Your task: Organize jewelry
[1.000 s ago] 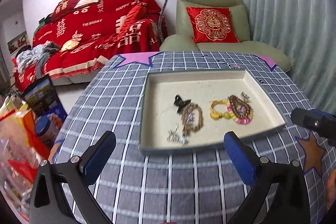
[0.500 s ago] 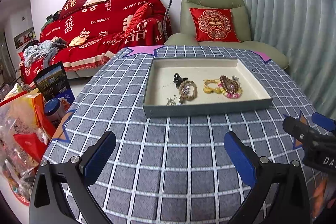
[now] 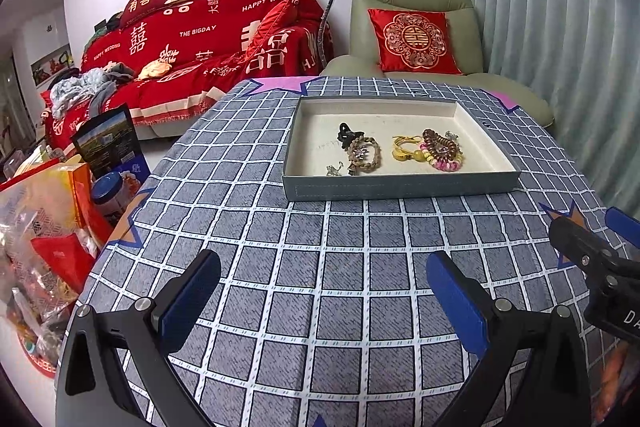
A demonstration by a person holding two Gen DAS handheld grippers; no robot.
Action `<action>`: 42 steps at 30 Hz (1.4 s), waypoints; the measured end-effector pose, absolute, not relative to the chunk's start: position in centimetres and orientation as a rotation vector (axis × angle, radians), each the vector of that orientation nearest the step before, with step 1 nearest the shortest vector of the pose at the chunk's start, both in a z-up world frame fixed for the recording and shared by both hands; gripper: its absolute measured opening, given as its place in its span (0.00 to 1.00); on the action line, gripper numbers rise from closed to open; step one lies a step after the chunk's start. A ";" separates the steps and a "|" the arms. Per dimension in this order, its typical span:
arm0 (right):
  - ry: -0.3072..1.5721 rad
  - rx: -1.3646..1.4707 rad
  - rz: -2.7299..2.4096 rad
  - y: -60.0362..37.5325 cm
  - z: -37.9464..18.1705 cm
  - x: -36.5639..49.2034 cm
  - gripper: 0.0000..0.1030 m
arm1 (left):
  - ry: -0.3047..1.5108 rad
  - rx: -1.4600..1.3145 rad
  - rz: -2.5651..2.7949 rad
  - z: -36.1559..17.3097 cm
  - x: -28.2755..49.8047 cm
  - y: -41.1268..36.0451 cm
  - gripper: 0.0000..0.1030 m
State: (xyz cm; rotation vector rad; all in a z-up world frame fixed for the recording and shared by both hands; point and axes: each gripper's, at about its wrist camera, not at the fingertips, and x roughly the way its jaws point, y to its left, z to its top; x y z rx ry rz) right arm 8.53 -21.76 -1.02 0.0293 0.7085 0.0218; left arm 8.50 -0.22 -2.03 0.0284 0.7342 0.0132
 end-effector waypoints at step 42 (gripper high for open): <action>0.703 0.048 0.028 -21.7 -0.5 7.9 1.00 | 0.739 0.027 0.012 -1.8 8.2 -0.4 1.00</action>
